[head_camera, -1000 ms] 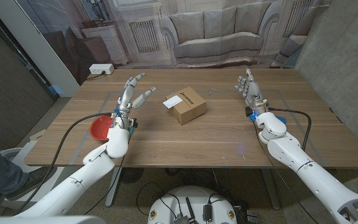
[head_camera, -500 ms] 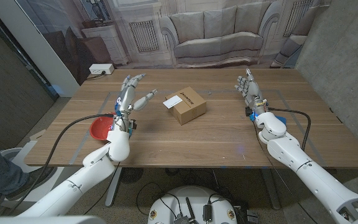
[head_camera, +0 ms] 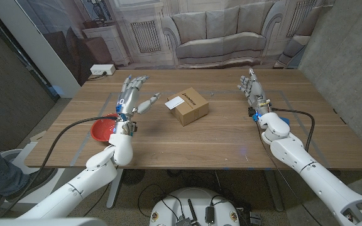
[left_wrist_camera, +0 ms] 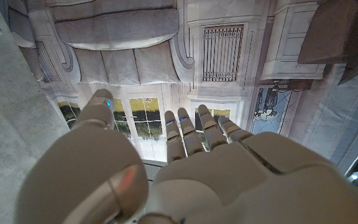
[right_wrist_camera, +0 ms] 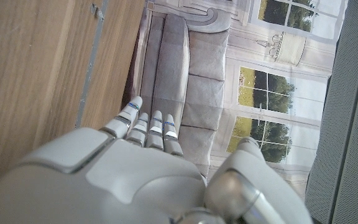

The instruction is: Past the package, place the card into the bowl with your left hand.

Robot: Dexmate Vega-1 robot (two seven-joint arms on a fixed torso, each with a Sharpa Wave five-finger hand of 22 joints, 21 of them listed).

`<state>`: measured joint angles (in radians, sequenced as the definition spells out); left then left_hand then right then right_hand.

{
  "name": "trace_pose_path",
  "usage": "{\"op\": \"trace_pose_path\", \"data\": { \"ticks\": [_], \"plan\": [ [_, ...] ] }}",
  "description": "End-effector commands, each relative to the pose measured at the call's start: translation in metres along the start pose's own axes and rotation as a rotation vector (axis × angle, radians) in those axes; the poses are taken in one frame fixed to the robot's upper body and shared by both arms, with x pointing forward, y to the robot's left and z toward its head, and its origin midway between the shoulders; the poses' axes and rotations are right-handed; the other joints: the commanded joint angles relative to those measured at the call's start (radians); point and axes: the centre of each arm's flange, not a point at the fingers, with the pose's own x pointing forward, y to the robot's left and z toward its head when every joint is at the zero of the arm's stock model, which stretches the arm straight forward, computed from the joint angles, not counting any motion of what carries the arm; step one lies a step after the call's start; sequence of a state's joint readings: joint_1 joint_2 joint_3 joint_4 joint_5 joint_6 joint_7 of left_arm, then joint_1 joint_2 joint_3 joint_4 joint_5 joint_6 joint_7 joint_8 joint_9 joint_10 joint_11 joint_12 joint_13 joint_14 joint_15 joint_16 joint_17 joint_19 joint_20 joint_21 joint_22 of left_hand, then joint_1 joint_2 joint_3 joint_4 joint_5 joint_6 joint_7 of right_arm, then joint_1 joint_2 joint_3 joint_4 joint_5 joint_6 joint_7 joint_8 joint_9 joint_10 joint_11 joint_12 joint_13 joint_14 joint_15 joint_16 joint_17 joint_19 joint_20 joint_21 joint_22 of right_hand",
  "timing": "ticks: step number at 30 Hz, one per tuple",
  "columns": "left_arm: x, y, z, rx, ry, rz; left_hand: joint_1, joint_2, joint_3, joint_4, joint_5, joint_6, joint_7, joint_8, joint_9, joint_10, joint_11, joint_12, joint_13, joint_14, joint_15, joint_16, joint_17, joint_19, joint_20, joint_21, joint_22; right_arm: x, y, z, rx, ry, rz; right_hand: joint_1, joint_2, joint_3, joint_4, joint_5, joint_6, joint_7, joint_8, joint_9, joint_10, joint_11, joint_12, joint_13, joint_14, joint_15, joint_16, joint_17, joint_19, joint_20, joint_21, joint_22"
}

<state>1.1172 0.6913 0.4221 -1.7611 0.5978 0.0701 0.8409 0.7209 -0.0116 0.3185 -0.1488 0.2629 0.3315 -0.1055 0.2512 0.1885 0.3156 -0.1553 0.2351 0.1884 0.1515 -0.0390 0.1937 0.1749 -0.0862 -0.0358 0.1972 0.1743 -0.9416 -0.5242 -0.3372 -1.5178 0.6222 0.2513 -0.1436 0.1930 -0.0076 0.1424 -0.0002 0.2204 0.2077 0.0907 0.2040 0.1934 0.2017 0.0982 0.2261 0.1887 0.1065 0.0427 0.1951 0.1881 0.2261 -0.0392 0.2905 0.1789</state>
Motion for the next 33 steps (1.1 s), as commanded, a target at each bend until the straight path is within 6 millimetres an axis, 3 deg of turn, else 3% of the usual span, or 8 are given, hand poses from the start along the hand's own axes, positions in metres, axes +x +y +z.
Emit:
{"op": "trace_pose_path", "data": {
  "ticks": [1, 33],
  "plan": [
    [-0.002, 0.006, 0.011, 0.103, -0.037, -0.015, 0.016, -0.003, 0.002, -0.009, -0.002, 0.014, -0.003, 0.000, 0.002, 0.017, -0.006, -0.001, 0.003, 0.014, -0.105, 0.003, 0.001, 0.012, -0.021, 0.006, 0.004, 0.003, 0.003, 0.001, 0.000, 0.003, 0.008, 0.005, 0.000, -0.002, -0.006, -0.005, 0.008, -0.002, 0.004, 0.001, 0.011, 0.000, 0.007, 0.005, 0.008, 0.001, 0.002, 0.004, 0.007, -0.016, -0.006, 0.004],
    [-0.013, 0.014, 0.031, 0.295, -0.084, -0.086, 0.060, -0.029, 0.002, -0.011, 0.001, 0.088, -0.029, 0.012, 0.002, 0.084, -0.032, 0.003, 0.004, 0.068, -0.122, 0.007, 0.001, 0.037, -0.013, 0.009, 0.003, 0.004, 0.005, 0.010, 0.010, -0.014, 0.003, 0.007, 0.005, -0.003, -0.008, -0.008, 0.016, -0.004, 0.005, 0.001, 0.017, -0.001, 0.009, 0.005, 0.017, 0.001, 0.003, 0.004, 0.015, -0.015, -0.012, 0.005]
  ]
}}
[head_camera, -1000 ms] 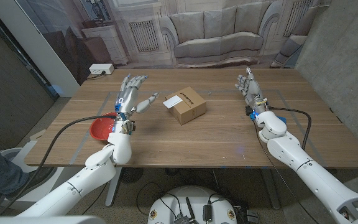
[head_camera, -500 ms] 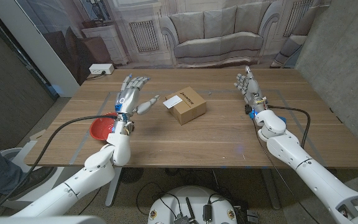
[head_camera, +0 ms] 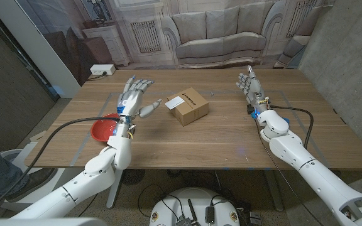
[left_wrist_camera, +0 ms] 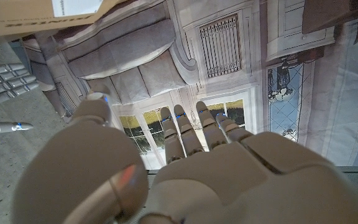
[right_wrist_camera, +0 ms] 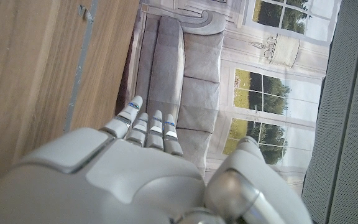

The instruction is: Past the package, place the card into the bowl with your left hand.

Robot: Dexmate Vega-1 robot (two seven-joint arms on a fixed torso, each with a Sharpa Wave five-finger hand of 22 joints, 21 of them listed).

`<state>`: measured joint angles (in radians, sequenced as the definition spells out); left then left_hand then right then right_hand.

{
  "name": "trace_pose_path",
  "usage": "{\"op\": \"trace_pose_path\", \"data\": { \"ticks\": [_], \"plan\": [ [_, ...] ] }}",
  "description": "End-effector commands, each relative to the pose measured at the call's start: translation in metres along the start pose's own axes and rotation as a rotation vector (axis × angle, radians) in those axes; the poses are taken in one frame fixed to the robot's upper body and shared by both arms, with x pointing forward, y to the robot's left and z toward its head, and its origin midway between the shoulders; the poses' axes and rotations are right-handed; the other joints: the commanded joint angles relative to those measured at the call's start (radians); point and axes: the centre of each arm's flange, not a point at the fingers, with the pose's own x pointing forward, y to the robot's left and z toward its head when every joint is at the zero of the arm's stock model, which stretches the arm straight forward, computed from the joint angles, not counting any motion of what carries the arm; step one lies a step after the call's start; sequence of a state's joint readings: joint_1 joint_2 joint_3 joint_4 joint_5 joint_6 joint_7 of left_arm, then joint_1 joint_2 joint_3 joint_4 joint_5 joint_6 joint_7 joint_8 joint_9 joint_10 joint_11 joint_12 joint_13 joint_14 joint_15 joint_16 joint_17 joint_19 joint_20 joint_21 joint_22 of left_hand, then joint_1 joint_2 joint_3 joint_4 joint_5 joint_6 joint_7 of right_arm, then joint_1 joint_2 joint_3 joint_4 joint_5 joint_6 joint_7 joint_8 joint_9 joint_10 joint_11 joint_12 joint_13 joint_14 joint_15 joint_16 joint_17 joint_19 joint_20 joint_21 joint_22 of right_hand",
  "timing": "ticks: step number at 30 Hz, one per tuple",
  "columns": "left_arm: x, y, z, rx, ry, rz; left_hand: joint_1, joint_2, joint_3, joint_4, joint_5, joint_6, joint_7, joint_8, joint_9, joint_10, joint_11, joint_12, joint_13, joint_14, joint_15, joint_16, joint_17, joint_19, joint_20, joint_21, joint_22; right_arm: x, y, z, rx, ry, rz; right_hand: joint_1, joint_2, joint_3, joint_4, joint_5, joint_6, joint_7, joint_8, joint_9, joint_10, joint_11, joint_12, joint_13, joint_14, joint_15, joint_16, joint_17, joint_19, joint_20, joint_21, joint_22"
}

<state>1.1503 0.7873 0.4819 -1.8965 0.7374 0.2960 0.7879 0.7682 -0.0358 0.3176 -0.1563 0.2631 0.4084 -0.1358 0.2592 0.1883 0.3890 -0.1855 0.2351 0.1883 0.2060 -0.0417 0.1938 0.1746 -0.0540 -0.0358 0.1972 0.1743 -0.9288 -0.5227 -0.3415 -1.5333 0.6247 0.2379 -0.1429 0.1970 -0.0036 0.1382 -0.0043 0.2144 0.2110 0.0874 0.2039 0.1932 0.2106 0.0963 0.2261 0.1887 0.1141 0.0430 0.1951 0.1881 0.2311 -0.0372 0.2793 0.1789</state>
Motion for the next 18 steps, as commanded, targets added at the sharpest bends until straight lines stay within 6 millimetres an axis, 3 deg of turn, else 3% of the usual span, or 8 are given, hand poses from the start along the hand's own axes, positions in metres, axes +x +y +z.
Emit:
{"op": "trace_pose_path", "data": {
  "ticks": [1, 18],
  "plan": [
    [-0.0027, 0.0052, 0.0108, 0.086, -0.019, -0.036, 0.014, -0.006, 0.003, -0.004, 0.001, 0.013, 0.000, 0.004, 0.002, 0.011, -0.002, 0.002, 0.004, 0.014, -0.120, 0.006, 0.001, 0.006, -0.013, 0.009, 0.003, -0.0019, -0.0024, 0.0024, 0.005, -0.007, -0.013, 0.004, 0.002, 0.001, -0.004, -0.002, 0.013, -0.001, 0.005, 0.001, 0.008, 0.000, 0.009, 0.005, 0.010, 0.001, 0.004, 0.004, 0.011, -0.017, -0.001, 0.005],
    [-0.0096, 0.0058, 0.0180, 0.183, -0.035, -0.026, 0.037, -0.016, 0.005, -0.008, 0.004, 0.020, -0.014, 0.001, 0.002, 0.017, -0.020, -0.005, 0.004, 0.018, -0.127, 0.003, 0.001, 0.014, -0.002, 0.009, 0.003, -0.0004, -0.0055, 0.0034, 0.040, -0.018, -0.020, 0.006, 0.005, 0.001, -0.006, -0.004, 0.023, -0.003, 0.007, 0.001, 0.023, -0.002, 0.013, 0.005, 0.025, -0.005, 0.007, 0.004, 0.028, -0.021, -0.001, 0.005]
  ]
}}
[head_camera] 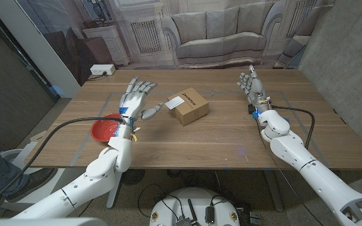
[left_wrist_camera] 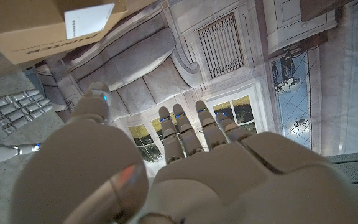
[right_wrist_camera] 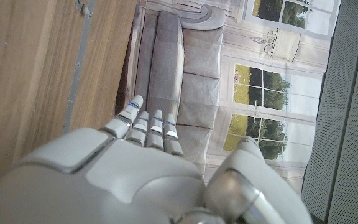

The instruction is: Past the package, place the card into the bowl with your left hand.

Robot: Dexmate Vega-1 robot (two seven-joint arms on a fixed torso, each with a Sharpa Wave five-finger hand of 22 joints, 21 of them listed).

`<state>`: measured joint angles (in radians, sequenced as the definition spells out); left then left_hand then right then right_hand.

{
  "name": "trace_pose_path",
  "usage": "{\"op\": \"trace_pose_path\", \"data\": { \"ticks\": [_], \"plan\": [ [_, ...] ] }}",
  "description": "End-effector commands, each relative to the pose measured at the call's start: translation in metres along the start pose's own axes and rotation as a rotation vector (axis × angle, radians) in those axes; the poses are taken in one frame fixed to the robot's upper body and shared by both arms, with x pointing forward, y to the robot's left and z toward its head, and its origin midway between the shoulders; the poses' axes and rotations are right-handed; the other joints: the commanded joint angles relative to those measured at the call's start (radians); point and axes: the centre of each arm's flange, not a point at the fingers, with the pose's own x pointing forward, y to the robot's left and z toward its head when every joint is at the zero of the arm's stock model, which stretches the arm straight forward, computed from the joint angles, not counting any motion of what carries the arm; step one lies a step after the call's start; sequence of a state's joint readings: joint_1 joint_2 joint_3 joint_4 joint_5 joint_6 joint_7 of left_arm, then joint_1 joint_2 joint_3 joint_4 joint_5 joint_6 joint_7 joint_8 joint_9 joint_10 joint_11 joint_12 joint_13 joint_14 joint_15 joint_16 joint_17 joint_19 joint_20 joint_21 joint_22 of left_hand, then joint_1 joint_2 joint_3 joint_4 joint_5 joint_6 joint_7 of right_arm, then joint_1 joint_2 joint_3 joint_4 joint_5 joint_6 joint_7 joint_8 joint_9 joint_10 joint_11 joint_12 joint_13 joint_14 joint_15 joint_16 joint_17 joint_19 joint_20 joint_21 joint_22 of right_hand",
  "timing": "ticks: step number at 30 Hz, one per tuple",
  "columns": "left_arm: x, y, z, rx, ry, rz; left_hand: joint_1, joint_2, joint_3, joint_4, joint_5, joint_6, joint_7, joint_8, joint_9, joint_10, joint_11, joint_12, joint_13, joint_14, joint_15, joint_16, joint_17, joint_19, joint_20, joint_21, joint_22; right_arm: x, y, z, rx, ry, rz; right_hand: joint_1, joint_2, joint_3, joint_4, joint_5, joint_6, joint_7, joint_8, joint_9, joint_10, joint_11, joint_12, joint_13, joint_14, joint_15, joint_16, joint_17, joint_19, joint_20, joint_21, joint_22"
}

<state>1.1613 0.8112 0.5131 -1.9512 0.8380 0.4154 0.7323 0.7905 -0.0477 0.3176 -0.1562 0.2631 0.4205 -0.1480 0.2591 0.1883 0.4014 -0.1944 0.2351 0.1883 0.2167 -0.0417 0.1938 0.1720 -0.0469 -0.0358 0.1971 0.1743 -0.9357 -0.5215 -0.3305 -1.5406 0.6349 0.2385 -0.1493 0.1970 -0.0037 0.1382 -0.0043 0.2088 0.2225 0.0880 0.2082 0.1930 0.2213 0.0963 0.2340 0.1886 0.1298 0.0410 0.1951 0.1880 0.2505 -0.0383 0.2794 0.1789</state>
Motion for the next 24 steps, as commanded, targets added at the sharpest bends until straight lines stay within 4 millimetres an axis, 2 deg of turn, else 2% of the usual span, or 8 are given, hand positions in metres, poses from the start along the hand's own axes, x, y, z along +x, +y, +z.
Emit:
{"op": "trace_pose_path", "data": {
  "ticks": [1, 6, 16, 19, 21, 24],
  "plan": [
    [-0.0057, 0.0014, 0.0079, 0.073, -0.012, -0.003, 0.019, -0.005, 0.005, -0.009, 0.005, 0.006, -0.007, 0.000, 0.002, 0.005, -0.012, -0.005, 0.004, 0.008, -0.127, 0.003, 0.003, 0.007, -0.001, 0.009, 0.003, 0.0009, -0.0024, 0.0012, 0.029, -0.014, -0.006, 0.007, 0.005, 0.001, -0.006, 0.001, 0.012, -0.004, 0.003, 0.002, 0.013, -0.002, 0.006, 0.005, 0.010, -0.002, 0.007, 0.004, 0.009, -0.019, -0.001, 0.005],
    [-0.0068, 0.0010, 0.0100, 0.103, -0.011, -0.014, 0.078, 0.002, 0.023, -0.018, 0.010, -0.005, -0.019, -0.010, 0.003, 0.000, -0.019, -0.017, 0.004, 0.006, -0.133, -0.002, 0.003, 0.014, 0.006, 0.008, 0.003, 0.0010, -0.0037, 0.0009, 0.034, -0.016, -0.008, 0.008, 0.006, 0.001, -0.007, 0.001, 0.014, -0.005, 0.004, 0.002, 0.015, -0.006, 0.006, 0.005, 0.011, -0.003, 0.007, 0.004, 0.011, -0.019, -0.002, 0.005],
    [-0.0067, 0.0018, 0.0119, 0.143, -0.011, -0.048, 0.141, -0.007, 0.032, -0.020, 0.009, -0.038, -0.026, -0.029, 0.005, -0.029, -0.021, -0.034, 0.005, -0.004, -0.131, -0.010, 0.001, 0.018, 0.021, 0.006, 0.003, 0.0022, -0.0055, -0.0024, 0.049, -0.015, -0.011, 0.009, 0.008, 0.001, -0.007, 0.000, 0.017, -0.006, 0.004, 0.002, 0.019, -0.001, 0.007, 0.005, 0.014, -0.002, 0.006, 0.004, 0.013, -0.019, -0.005, 0.005],
    [-0.0065, 0.0016, 0.0130, 0.158, -0.011, -0.053, 0.180, 0.005, 0.043, -0.020, 0.007, -0.049, -0.028, -0.036, 0.006, -0.034, -0.022, -0.036, 0.006, -0.008, -0.126, -0.010, 0.002, 0.020, 0.029, 0.005, 0.003, 0.0028, -0.0053, -0.0036, 0.047, -0.016, -0.007, 0.009, 0.008, 0.001, -0.007, 0.000, 0.017, -0.006, 0.003, 0.002, 0.020, -0.001, 0.007, 0.005, 0.014, -0.002, 0.006, 0.005, 0.014, -0.018, -0.005, 0.005],
    [-0.0065, 0.0008, 0.0140, 0.165, -0.013, -0.056, 0.211, 0.011, 0.050, -0.019, 0.001, -0.039, -0.038, -0.034, 0.007, -0.031, -0.021, -0.034, 0.007, -0.002, -0.132, -0.008, 0.001, 0.024, 0.033, 0.005, 0.003, 0.0032, -0.0053, -0.0042, 0.054, -0.014, -0.010, 0.009, 0.008, 0.000, -0.007, 0.000, 0.018, -0.006, 0.004, 0.002, 0.020, -0.002, 0.007, 0.005, 0.015, -0.002, 0.006, 0.005, 0.015, -0.019, -0.006, 0.005],
    [-0.0064, -0.0001, 0.0154, 0.171, -0.016, -0.057, 0.231, 0.018, 0.054, -0.018, -0.003, -0.032, -0.040, -0.032, 0.008, -0.023, -0.023, -0.032, 0.007, 0.000, -0.131, -0.007, 0.001, 0.029, 0.035, 0.006, 0.003, 0.0038, -0.0054, -0.0049, 0.053, -0.013, -0.007, 0.009, 0.008, 0.000, -0.008, -0.001, 0.020, -0.007, 0.004, 0.002, 0.020, 0.000, 0.007, 0.005, 0.017, -0.003, 0.007, 0.005, 0.015, -0.019, -0.006, 0.005]
  ]
}}
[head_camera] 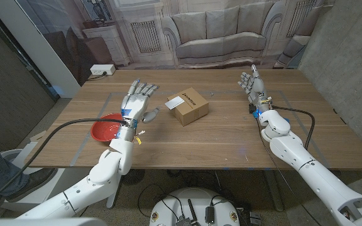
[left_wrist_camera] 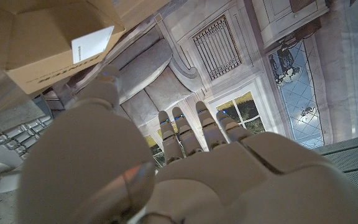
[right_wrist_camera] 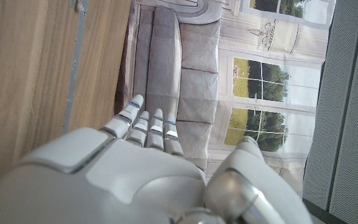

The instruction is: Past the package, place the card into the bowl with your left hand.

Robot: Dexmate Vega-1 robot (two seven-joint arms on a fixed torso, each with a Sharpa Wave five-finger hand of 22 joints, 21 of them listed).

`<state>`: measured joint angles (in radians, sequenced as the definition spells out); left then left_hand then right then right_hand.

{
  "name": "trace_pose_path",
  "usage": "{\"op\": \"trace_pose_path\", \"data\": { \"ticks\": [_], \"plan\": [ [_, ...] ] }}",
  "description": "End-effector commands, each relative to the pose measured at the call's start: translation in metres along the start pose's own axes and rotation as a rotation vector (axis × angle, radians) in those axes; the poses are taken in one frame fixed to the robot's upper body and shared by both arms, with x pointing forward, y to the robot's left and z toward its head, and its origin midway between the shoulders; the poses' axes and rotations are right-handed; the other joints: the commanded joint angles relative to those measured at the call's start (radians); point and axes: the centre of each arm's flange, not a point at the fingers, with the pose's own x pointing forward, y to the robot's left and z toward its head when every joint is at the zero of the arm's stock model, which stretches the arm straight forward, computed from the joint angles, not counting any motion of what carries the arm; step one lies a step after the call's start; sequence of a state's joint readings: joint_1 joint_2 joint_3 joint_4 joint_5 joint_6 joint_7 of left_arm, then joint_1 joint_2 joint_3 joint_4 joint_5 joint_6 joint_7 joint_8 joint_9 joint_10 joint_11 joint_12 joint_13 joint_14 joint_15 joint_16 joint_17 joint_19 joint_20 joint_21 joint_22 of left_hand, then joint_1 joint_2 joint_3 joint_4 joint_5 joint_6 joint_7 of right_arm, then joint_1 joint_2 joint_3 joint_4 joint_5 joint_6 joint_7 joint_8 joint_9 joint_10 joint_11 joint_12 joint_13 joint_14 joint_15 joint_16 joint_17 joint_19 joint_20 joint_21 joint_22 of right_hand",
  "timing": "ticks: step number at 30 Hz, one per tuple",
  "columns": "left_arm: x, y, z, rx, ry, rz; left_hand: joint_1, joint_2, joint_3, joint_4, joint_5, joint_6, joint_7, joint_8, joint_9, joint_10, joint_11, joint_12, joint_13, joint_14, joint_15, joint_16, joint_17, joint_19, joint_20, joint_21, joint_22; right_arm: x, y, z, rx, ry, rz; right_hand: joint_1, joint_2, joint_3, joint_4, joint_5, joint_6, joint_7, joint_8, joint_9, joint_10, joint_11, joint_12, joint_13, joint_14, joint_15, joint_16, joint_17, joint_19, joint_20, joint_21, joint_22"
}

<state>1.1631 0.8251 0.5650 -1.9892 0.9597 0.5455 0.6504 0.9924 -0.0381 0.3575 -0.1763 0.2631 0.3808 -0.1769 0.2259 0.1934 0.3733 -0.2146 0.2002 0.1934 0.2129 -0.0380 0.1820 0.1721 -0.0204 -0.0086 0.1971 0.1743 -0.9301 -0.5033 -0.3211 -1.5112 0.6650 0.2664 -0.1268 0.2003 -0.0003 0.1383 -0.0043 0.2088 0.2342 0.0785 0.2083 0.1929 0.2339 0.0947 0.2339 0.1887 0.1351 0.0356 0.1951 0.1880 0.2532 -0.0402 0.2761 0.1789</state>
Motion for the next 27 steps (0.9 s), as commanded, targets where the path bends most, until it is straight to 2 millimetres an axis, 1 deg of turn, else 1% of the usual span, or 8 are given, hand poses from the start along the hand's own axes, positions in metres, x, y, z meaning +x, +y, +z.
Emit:
{"op": "trace_pose_path", "data": {
  "ticks": [1, 3, 5, 11, 27],
  "plan": [
    [0.001, 0.000, 0.004, 0.049, -0.004, -0.017, 0.042, 0.011, 0.016, 0.003, -0.007, 0.014, -0.016, 0.003, 0.004, 0.009, -0.002, 0.004, 0.002, 0.010, -0.138, 0.006, 0.000, 0.004, 0.006, 0.006, 0.003, 0.002, -0.001, -0.003, 0.011, 0.001, 0.002, 0.005, 0.005, 0.000, -0.008, -0.001, 0.008, 0.003, 0.004, 0.002, 0.008, 0.003, 0.007, 0.005, 0.012, 0.003, 0.007, 0.005, 0.013, -0.017, -0.003, 0.005],
    [0.001, 0.000, 0.005, 0.055, -0.004, -0.016, 0.074, 0.017, 0.017, 0.008, -0.022, 0.042, -0.032, 0.010, 0.005, 0.033, -0.002, 0.010, 0.004, 0.018, -0.144, 0.008, 0.000, 0.007, 0.007, 0.005, 0.003, 0.002, -0.001, -0.004, 0.011, 0.001, 0.001, 0.005, 0.005, 0.000, -0.008, -0.001, 0.008, 0.003, 0.003, 0.002, 0.008, 0.002, 0.007, 0.005, 0.012, 0.004, 0.007, 0.005, 0.013, -0.017, -0.004, 0.005],
    [0.002, 0.000, 0.005, 0.060, -0.005, -0.016, 0.086, 0.021, 0.014, 0.013, -0.032, 0.060, -0.038, 0.015, 0.005, 0.046, -0.003, 0.012, 0.004, 0.023, -0.143, 0.009, 0.000, 0.010, 0.007, 0.005, 0.003, 0.002, -0.001, -0.004, 0.012, 0.000, 0.001, 0.005, 0.006, -0.001, -0.008, -0.001, 0.008, 0.004, 0.003, 0.002, 0.008, 0.005, 0.007, 0.005, 0.012, 0.005, 0.006, 0.005, 0.014, -0.017, -0.004, 0.005],
    [0.003, -0.001, 0.006, 0.067, -0.008, -0.016, 0.110, 0.026, 0.004, 0.021, -0.056, 0.113, -0.040, 0.028, 0.006, 0.091, -0.003, 0.018, 0.005, 0.040, -0.147, 0.010, 0.000, 0.018, 0.000, 0.005, 0.003, 0.002, -0.002, -0.003, 0.020, 0.001, -0.008, 0.005, 0.006, -0.001, -0.008, -0.002, 0.009, 0.002, 0.003, 0.002, 0.009, 0.003, 0.007, 0.005, 0.014, 0.004, 0.006, 0.005, 0.015, -0.016, -0.006, 0.005],
    [-0.001, -0.012, 0.013, 0.064, -0.011, -0.003, 0.117, 0.029, 0.000, 0.029, -0.066, 0.147, -0.042, 0.034, 0.006, 0.130, -0.004, 0.021, 0.005, 0.057, -0.151, 0.012, 0.003, 0.020, -0.004, 0.004, 0.003, 0.002, 0.000, -0.002, 0.022, -0.004, 0.000, 0.005, 0.007, -0.003, -0.009, -0.003, 0.010, 0.001, 0.002, 0.002, 0.009, 0.001, 0.005, 0.005, 0.016, 0.004, 0.005, 0.005, 0.017, -0.014, -0.010, 0.005]
  ]
}}
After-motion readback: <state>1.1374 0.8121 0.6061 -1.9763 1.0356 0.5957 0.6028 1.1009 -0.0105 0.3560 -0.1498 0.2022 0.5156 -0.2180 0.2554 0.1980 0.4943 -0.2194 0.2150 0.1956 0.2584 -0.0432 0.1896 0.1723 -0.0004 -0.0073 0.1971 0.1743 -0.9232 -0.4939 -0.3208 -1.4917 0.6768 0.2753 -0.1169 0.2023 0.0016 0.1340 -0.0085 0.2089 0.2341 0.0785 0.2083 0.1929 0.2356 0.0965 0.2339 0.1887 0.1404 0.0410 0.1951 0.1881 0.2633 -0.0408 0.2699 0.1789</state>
